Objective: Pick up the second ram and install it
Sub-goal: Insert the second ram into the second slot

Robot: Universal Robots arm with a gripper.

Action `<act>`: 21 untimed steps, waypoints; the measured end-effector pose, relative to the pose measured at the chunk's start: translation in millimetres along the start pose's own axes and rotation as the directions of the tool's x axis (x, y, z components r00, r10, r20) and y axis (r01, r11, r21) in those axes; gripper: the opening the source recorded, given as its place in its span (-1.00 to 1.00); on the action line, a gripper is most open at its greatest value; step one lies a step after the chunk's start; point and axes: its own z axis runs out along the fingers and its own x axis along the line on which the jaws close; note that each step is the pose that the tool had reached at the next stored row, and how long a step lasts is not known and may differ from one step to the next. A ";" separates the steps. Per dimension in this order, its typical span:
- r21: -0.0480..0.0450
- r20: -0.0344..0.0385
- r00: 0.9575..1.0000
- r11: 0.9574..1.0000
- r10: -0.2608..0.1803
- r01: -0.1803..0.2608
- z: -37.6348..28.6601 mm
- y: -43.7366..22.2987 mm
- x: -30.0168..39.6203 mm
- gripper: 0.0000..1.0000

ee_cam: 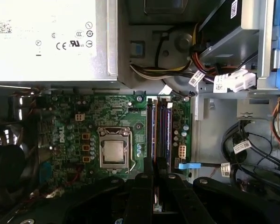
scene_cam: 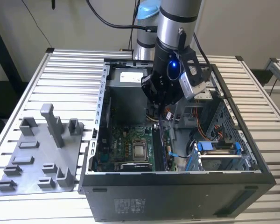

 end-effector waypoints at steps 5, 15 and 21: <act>0.000 0.000 1.000 1.000 0.012 -0.012 9.0 -0.2 0.0 -0.72; 0.000 0.000 1.000 1.000 0.019 -0.019 27.3 -2.8 -0.2 -0.72; 0.000 0.000 1.000 1.000 0.020 -0.020 38.3 -4.5 -0.4 -0.72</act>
